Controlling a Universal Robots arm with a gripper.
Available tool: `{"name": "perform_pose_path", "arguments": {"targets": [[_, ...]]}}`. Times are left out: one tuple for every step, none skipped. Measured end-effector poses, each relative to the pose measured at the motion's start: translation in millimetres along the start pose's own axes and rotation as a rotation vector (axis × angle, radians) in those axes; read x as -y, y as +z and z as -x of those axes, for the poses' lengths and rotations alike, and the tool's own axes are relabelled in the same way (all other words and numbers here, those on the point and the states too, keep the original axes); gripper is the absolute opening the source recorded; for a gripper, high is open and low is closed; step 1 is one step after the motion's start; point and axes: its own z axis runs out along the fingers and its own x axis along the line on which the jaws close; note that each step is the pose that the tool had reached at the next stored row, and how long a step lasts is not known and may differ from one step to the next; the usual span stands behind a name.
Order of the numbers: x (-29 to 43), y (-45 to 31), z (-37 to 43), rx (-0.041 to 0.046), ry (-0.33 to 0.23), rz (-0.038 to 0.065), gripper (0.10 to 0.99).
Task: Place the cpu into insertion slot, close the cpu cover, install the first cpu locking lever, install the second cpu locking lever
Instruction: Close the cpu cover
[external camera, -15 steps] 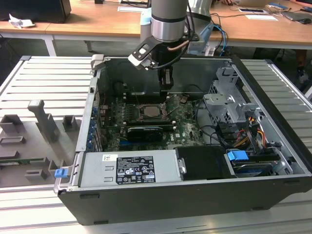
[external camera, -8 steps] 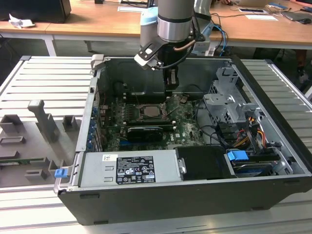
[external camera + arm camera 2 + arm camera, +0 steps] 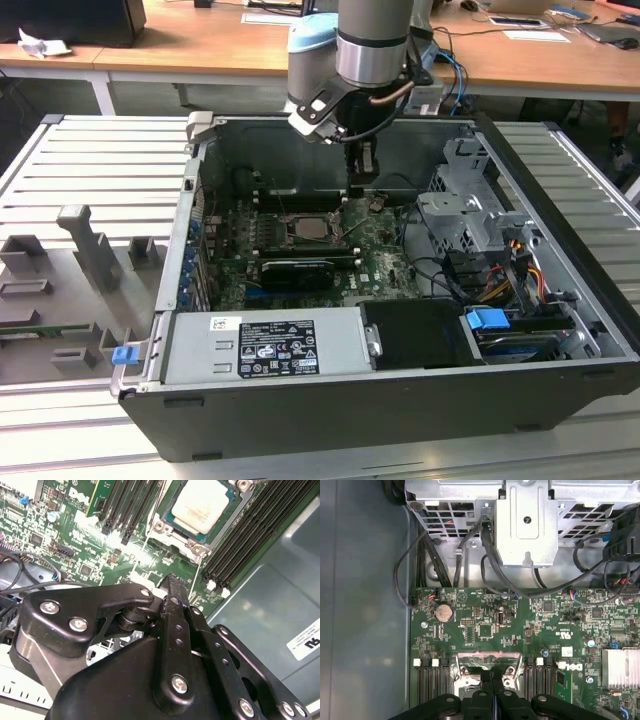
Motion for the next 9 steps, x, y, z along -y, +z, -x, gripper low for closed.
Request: {"name": "perform_pose_path", "arguments": {"targets": [[-1.2, 0.1, 0.0, -0.0001, 0.0, 0.0, 0.106], [-2.6, 0.2, 0.0, -0.0001, 0.0, 0.0, 0.106], [-4.2, 0.2, 0.0, -0.0001, 0.0, 0.0, 0.106], [-6.1, 0.4, 0.0, -0.0001, 0.0, 0.0, 0.106], [-7.8, 0.6, 0.0, -0.0001, 0.0, 0.0, 0.106], [-10.6, 1.5, -0.1, 0.0, 0.0, 0.0, 0.106], [-13.5, 2.5, 0.0, 0.0001, 0.0, 0.0, 0.106], [-15.4, 2.7, 0.0, 0.0004, 0.0, -0.001, 0.106], [-15.7, 2.9, -0.1, 0.0002, 0.0, -0.001, 0.106]]}}
